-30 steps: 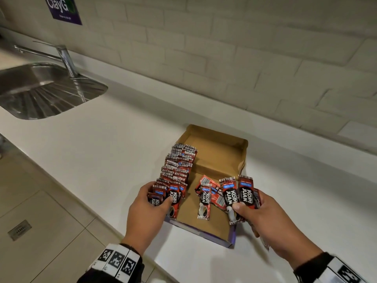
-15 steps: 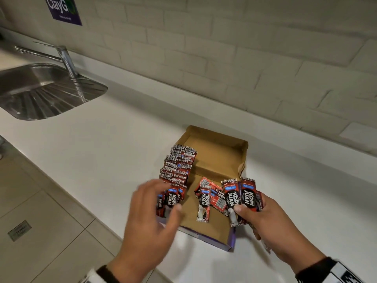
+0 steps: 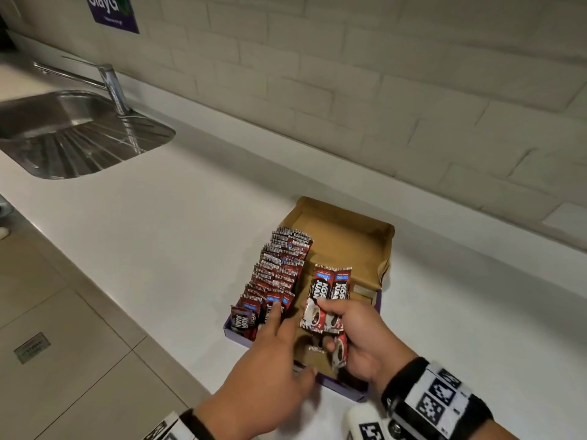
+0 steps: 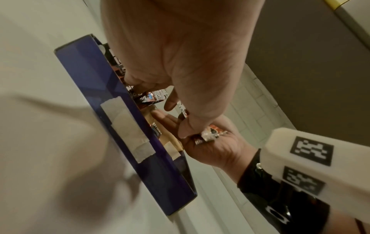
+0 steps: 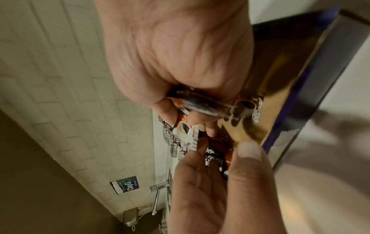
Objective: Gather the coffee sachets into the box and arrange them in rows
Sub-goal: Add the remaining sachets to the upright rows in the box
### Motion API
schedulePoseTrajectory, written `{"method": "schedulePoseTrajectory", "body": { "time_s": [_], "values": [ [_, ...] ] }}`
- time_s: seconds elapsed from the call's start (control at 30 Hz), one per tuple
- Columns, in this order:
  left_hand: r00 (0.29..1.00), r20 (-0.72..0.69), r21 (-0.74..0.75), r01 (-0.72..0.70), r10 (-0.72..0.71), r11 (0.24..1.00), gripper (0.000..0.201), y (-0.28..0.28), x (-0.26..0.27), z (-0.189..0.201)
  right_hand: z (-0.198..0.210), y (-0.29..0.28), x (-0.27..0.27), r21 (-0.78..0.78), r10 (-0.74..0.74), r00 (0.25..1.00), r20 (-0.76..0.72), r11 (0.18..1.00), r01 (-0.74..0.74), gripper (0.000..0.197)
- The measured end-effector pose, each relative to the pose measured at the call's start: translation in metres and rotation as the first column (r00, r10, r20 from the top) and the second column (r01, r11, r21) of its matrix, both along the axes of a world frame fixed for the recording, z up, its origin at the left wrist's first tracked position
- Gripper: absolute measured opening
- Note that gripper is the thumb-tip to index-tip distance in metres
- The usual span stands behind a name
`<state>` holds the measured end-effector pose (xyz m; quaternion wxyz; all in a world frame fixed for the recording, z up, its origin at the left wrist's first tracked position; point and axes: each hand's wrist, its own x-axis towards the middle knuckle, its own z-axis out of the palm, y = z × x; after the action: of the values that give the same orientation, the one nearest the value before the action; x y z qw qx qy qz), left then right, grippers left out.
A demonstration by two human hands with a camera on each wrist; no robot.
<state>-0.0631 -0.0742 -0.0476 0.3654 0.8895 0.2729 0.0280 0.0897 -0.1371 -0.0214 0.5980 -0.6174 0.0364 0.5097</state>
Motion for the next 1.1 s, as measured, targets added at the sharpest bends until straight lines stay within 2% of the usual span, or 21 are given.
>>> {"method": "schedulePoseTrajectory", "body": {
  "time_s": [0.3, 0.77, 0.93, 1.1],
  "values": [
    [0.999, 0.05, -0.002, 0.002, -0.002, 1.0, 0.092, 0.005, -0.002, -0.002, -0.004, 0.017, -0.002, 0.08, -0.017, 0.995, -0.102, 0.996, 0.025, 0.02],
    [0.984, 0.177, -0.03, 0.005, 0.0, 1.0, 0.076, 0.009, -0.013, 0.003, -0.006, 0.019, 0.004, 0.09, -0.017, 0.996, -0.09, 0.996, 0.026, 0.026],
    [0.992, 0.12, -0.056, -0.021, 0.028, 0.998, 0.085, 0.008, -0.01, 0.014, -0.003, 0.017, 0.003, 0.119, -0.032, 0.995, -0.09, 0.992, 0.043, 0.02],
    [0.999, 0.053, -0.039, -0.002, 0.004, 0.999, 0.093, 0.009, -0.005, 0.006, -0.007, 0.018, 0.003, 0.115, -0.011, 0.997, -0.082, 0.993, 0.02, 0.019]
  ]
}}
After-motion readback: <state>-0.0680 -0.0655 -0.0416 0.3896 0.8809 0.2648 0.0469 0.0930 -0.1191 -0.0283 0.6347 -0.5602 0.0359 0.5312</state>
